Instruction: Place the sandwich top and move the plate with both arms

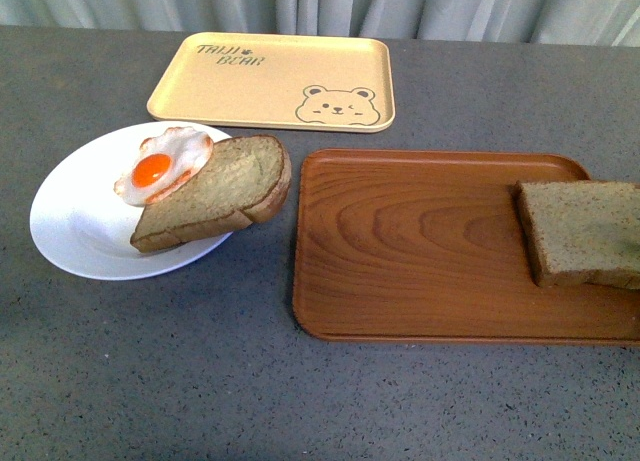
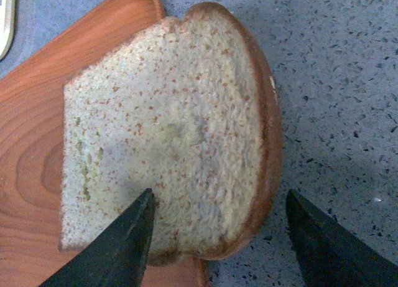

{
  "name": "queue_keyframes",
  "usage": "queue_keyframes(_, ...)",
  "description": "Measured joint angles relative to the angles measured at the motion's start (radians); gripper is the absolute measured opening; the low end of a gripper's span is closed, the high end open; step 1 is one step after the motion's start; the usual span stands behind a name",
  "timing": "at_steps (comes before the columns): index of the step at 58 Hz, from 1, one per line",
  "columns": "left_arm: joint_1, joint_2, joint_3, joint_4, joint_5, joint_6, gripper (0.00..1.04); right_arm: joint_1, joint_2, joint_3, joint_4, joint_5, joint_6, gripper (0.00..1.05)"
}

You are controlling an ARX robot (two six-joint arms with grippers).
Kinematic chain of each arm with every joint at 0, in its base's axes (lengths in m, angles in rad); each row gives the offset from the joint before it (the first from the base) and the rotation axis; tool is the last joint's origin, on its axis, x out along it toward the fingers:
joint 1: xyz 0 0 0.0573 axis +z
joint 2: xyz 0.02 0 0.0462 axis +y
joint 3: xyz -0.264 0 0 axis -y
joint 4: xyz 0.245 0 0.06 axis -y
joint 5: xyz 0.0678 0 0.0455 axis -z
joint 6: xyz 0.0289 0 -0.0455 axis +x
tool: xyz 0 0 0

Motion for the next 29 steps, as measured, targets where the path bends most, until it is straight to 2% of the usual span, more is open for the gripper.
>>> queue_keyframes(8,0.000,0.000,0.000,0.000,0.000,0.000,0.96,0.006,-0.006,-0.002,0.008,-0.004,0.020,0.28)
queue_keyframes(17,0.000,0.000,0.000,0.000,0.000,0.000,0.96,0.005,-0.061,-0.019,0.001,-0.028,0.035,0.07)
queue_keyframes(20,0.000,0.000,0.000,0.000,0.000,0.000,0.96,0.005,-0.091,-0.026,-0.006,-0.037,0.043,0.03)
queue_keyframes(29,0.000,0.000,0.000,0.000,0.000,0.000,0.96,0.013,-0.199,-0.045,-0.035,-0.057,0.082,0.02)
